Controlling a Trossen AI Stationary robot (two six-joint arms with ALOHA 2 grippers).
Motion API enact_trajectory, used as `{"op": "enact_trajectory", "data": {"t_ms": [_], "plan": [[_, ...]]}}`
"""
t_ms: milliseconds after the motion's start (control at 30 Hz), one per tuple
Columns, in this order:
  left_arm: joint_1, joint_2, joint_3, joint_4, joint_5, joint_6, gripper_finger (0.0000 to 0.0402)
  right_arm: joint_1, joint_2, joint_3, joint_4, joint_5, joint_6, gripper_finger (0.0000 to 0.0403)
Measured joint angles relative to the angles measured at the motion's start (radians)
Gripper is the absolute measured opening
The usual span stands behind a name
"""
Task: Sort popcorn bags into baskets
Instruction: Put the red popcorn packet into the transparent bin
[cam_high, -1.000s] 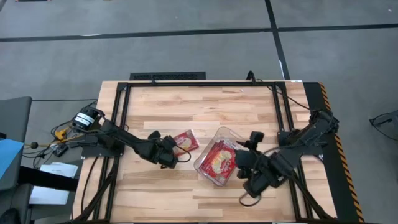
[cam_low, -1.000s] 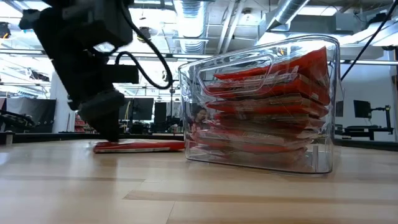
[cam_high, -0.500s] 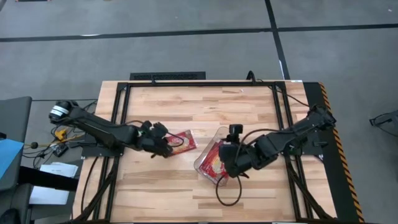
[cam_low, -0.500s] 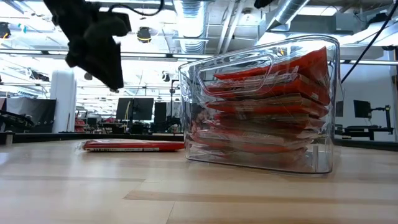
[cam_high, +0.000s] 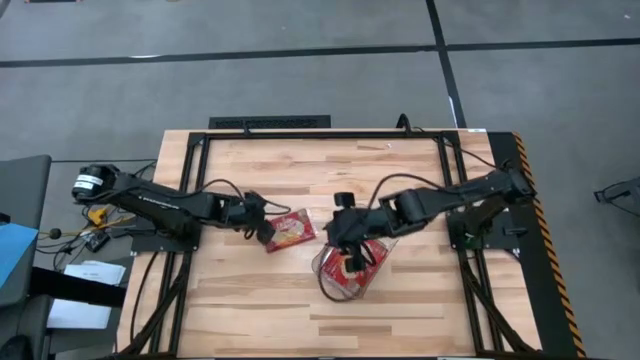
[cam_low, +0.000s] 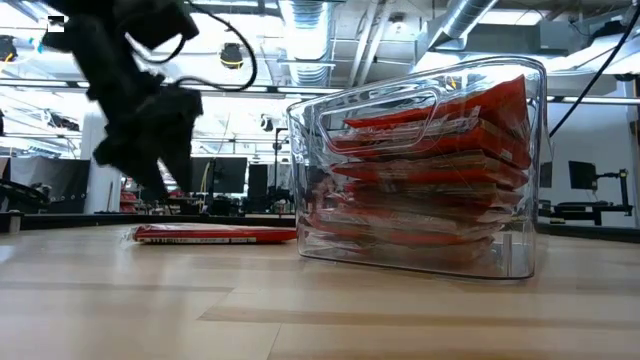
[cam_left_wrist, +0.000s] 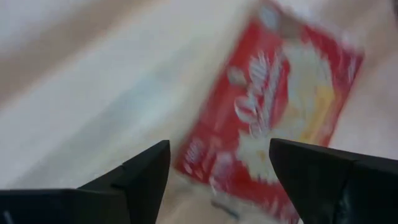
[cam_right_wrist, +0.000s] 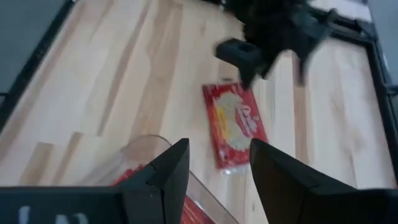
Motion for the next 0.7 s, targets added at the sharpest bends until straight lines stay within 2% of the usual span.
{"op": "enact_trajectory", "data": {"t_ms": [67, 167, 533, 700], "plan": [[0.004, 0.0, -0.045, 0.043, 0.04, 0.013, 0.0259, -0.02, 0.002, 0.0, -0.011, -0.015, -0.004, 0.0191], [0.005, 0.006, -0.096, 0.072, 0.017, -0.019, 0.0256, -0.045, 0.0, -0.012, 0.008, -0.052, -0.008, 0.019], [0.005, 0.006, -0.226, 0.292, 0.06, -0.043, 0.0252, -0.069, 0.001, -0.189, 0.175, -0.158, 0.002, 0.0189], [0.005, 0.069, -0.226, 0.346, 0.065, -0.031, 0.0204, -0.074, 0.002, -0.214, 0.227, -0.164, 0.011, 0.0181]]}}
